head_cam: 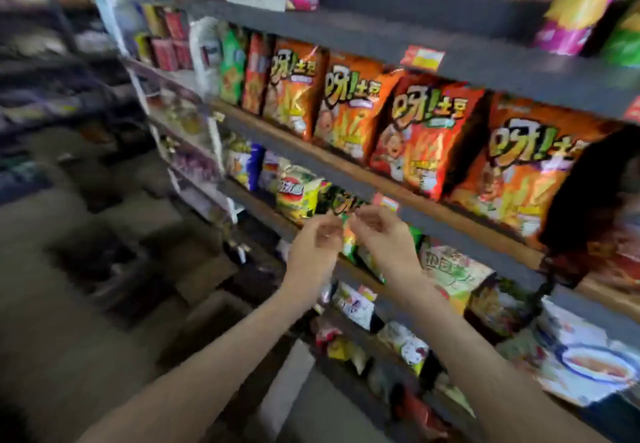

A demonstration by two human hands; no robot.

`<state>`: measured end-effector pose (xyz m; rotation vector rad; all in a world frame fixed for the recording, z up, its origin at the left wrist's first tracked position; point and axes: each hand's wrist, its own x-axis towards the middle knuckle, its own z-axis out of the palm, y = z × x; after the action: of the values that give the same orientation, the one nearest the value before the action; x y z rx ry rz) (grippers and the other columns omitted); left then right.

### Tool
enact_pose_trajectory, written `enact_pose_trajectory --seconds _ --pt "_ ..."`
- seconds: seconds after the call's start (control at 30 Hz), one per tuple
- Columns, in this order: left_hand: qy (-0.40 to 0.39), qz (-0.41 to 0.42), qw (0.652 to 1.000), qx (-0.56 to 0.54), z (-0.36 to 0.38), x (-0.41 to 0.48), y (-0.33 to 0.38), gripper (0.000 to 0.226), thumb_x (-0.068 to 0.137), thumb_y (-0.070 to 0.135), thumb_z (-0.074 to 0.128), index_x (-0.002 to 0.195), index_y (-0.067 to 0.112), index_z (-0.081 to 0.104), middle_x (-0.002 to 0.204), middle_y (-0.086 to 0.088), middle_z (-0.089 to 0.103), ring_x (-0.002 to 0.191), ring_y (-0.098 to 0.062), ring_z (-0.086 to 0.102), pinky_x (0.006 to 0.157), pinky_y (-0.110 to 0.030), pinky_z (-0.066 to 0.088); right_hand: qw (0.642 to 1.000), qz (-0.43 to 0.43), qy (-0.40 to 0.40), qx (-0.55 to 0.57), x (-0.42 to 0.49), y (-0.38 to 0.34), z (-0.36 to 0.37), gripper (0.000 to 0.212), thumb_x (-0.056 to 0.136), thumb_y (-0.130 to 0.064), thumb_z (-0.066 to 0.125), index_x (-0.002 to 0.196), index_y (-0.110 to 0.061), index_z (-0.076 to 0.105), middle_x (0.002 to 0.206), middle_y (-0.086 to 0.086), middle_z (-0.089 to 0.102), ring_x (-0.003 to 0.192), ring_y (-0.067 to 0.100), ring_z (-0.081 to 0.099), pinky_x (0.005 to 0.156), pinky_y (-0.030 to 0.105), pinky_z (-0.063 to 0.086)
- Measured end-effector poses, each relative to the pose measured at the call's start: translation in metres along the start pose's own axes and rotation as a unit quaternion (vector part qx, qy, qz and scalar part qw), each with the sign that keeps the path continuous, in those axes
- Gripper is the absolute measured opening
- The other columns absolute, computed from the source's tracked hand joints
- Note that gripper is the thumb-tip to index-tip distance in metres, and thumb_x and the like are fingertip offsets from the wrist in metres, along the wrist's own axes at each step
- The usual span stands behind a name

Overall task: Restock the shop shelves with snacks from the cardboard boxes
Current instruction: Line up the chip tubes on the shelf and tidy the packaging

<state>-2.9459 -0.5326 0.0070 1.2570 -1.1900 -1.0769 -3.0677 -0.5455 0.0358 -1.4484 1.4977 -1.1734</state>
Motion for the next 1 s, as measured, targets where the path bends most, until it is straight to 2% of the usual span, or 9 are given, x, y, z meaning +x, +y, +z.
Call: enact_pose_trajectory --seconds 0.1,0.27,0.33,0.4,0.43,0.57,0.73,0.83,1.0 --pt "0.052 -0.110 0.992 0.012 -0.057 -0.016 -0.056 0.019 0.091 0.000 0.058 0.090 0.019 0.060 0.087 -0.005 0.062 0.083 -0.024 0.059 0.081 -0.036 0.047 0.992 0.084 -0.089 -0.009 -0.010 0.041 0.073 0.013 0.087 -0.023 0.069 0.096 -0.015 0.065 0.081 -0.011 0.063 0.088 0.016 0.062 0.086 0.038 0.052" --pt "0.129 -0.287 0.949 -0.030 -0.161 -0.025 -0.112 0.019 0.102 0.002 0.037 0.102 0.003 0.056 0.079 -0.005 0.050 0.063 -0.010 0.052 0.046 -0.010 0.042 0.973 0.129 -0.191 -0.033 -0.018 0.072 0.180 0.012 0.084 -0.024 0.072 0.090 -0.021 0.062 0.085 -0.004 0.064 0.091 0.022 0.064 0.089 0.044 0.052" --pt "0.177 -0.341 0.923 -0.026 -0.208 -0.030 -0.127 0.015 0.101 0.005 0.041 0.098 0.010 0.055 0.083 -0.002 0.050 0.073 -0.010 0.050 0.057 -0.007 0.045 0.961 0.146 -0.231 -0.036 -0.017 0.073 0.221 0.013 0.086 -0.026 0.071 0.092 -0.023 0.060 0.090 -0.005 0.063 0.093 0.019 0.062 0.091 0.043 0.052" --pt "0.221 -0.355 0.908 0.017 -0.260 -0.032 -0.145 0.018 0.098 0.012 0.051 0.115 0.012 0.054 0.095 -0.002 0.056 0.089 -0.017 0.058 0.078 -0.026 0.053 0.947 0.163 -0.274 -0.044 -0.015 0.067 0.266 0.016 0.089 -0.029 0.068 0.101 -0.022 0.059 0.099 -0.003 0.062 0.097 0.017 0.060 0.090 0.039 0.052" --pt "0.238 -0.361 0.902 0.022 -0.287 -0.031 -0.154 0.024 0.097 0.013 0.053 0.120 0.012 0.053 0.099 -0.003 0.057 0.091 -0.020 0.059 0.079 -0.034 0.053 0.940 0.167 -0.293 -0.050 -0.012 0.064 0.291 0.018 0.090 -0.030 0.067 0.104 -0.022 0.059 0.102 -0.003 0.061 0.098 0.017 0.059 0.090 0.038 0.052" --pt "0.287 -0.365 0.885 0.037 -0.402 -0.017 -0.180 0.025 0.094 0.011 0.056 0.119 0.012 0.052 0.114 -0.014 0.059 0.095 -0.027 0.058 0.084 -0.040 0.051 0.930 0.173 -0.319 -0.060 0.006 0.041 0.405 0.030 0.090 -0.028 0.066 0.117 -0.020 0.055 0.108 -0.002 0.057 0.104 0.018 0.056 0.095 0.037 0.050" --pt "0.323 -0.364 0.872 0.046 -0.531 0.015 -0.188 0.037 0.094 0.009 0.056 0.129 0.006 0.048 0.121 -0.020 0.057 0.094 -0.028 0.057 0.079 -0.036 0.048 0.925 0.181 -0.323 -0.083 0.040 0.011 0.536 0.043 0.089 -0.033 0.067 0.126 -0.016 0.051 0.112 0.000 0.056 0.105 0.020 0.055 0.095 0.040 0.050" --pt "0.327 -0.370 0.868 0.055 -0.589 0.041 -0.190 0.036 0.094 0.011 0.057 0.128 0.009 0.048 0.122 -0.016 0.057 0.108 -0.032 0.058 0.087 -0.037 0.049 0.922 0.192 -0.325 -0.083 0.061 -0.002 0.588 0.045 0.090 -0.034 0.066 0.128 -0.017 0.050 0.109 -0.002 0.053 0.103 0.018 0.053 0.095 0.039 0.050" --pt "0.325 -0.365 0.872 0.038 -0.657 0.103 -0.208 0.036 0.093 0.011 0.058 0.128 0.011 0.048 0.124 -0.016 0.057 0.107 -0.029 0.058 0.092 -0.041 0.050 0.920 0.212 -0.318 -0.082 0.104 -0.001 0.651 0.044 0.091 -0.031 0.065 0.129 -0.016 0.049 0.115 0.000 0.053 0.101 0.017 0.052 0.087 0.032 0.048"
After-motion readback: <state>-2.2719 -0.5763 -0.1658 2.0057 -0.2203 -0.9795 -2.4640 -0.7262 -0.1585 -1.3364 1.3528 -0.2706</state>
